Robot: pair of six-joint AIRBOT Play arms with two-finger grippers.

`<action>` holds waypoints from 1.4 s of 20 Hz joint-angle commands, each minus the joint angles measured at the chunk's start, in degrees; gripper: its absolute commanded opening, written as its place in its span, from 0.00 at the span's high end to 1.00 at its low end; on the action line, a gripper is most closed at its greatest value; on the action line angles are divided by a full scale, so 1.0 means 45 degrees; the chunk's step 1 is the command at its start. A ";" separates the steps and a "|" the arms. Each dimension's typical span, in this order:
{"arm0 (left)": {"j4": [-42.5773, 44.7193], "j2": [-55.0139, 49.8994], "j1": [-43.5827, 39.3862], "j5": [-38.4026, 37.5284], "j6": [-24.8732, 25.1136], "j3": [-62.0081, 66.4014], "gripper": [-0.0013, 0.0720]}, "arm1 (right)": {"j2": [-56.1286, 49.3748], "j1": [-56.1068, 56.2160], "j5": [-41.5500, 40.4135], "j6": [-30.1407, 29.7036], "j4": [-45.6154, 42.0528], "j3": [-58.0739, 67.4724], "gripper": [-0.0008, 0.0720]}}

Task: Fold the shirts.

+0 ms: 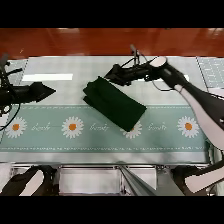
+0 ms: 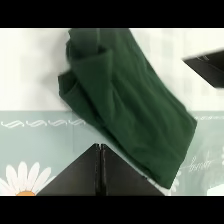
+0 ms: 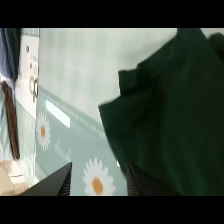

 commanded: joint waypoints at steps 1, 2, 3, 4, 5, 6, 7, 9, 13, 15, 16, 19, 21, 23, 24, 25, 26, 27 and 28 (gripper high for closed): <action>-0.0384 0.0316 0.1044 -0.0301 -0.0141 0.0238 0.95 | 0.2569 -0.2079 0.3866 0.1171 -0.3381 0.0010 0.43; -0.0384 0.0491 0.1389 -0.0529 -0.0146 0.0233 0.95 | 0.3730 -0.2769 0.4575 0.1302 -0.4818 0.0010 0.43; -0.0384 0.0699 0.1666 -0.0758 -0.0141 0.0189 0.95 | 0.5056 -0.3458 0.5144 0.1598 -0.6776 -0.0097 0.43; -0.0384 0.0942 0.1778 -0.0758 -0.0136 0.0049 0.95 | 0.6460 -0.4090 0.5411 0.1783 -0.8757 -0.0539 0.43; -0.0389 0.1185 0.1783 -0.0714 -0.0136 -0.0185 0.95 | 0.7786 -0.4687 0.5377 0.2001 -1.0278 -0.1331 0.43; -0.0389 0.1350 0.1739 -0.0733 -0.0141 -0.0418 0.95 | 0.9190 -0.5372 0.4983 0.2234 -1.1317 -0.2618 0.43; -0.0389 0.1481 0.1632 -0.0738 -0.0136 -0.0704 0.95 | 1.0414 -0.6052 0.4313 0.2506 -1.1633 -0.4192 0.42; -0.0389 0.1666 0.1297 -0.0729 -0.0131 -0.1472 0.95 | 1.2381 -0.7295 0.2778 0.2701 -1.0559 -0.8048 0.42; -0.0393 0.1690 0.0476 -0.0510 -0.0087 -0.2890 0.95 | 1.2706 -0.7810 0.0204 0.0947 -0.4187 -1.4168 0.42; -0.0393 0.1690 0.0185 -0.0131 -0.0092 -0.3376 0.95 | 1.1584 -0.7067 -0.1083 0.0209 -0.1923 -1.5373 0.42; -0.0393 0.1690 0.0078 0.0068 -0.0097 -0.3541 0.95 | 1.0734 -0.6470 -0.1569 -0.0092 -0.1365 -1.5402 0.42; -0.0432 0.1690 0.0029 0.0306 -0.0092 -0.3745 0.95 | 0.8063 -0.4624 -0.2594 -0.1409 0.0928 -1.4882 0.42; -0.0437 0.1690 0.0029 0.0301 -0.0092 -0.3745 0.95 | 0.6275 -0.3405 -0.2676 -0.2103 0.2040 -1.4022 0.42; -0.0437 0.1690 0.0029 0.0301 -0.0092 -0.3745 0.95 | 0.4915 -0.2443 -0.2676 -0.2118 0.2385 -1.3075 0.42; -0.0437 0.1690 0.0029 0.0291 -0.0092 -0.3745 0.95 | 0.4415 -0.2050 -0.2710 -0.2108 0.2433 -1.2619 0.42; -0.0437 0.1690 0.0029 0.0291 -0.0092 -0.3745 0.95 | 0.3988 -0.1710 -0.2735 -0.2098 0.2555 -1.2138 0.42; -0.0437 0.1690 0.0029 0.0291 -0.0092 -0.3745 0.95 | 0.3682 -0.1447 -0.2817 -0.2089 0.2686 -1.1706 0.42; -0.0437 0.1690 0.0029 0.0291 -0.0092 -0.3745 0.95 | 0.3424 -0.1229 -0.2943 -0.2059 0.2715 -1.1264 0.42; -0.0437 0.1690 0.0029 0.0291 -0.0092 -0.3745 0.95 | 0.3230 -0.1122 -0.3002 -0.1987 0.2715 -1.0865 0.42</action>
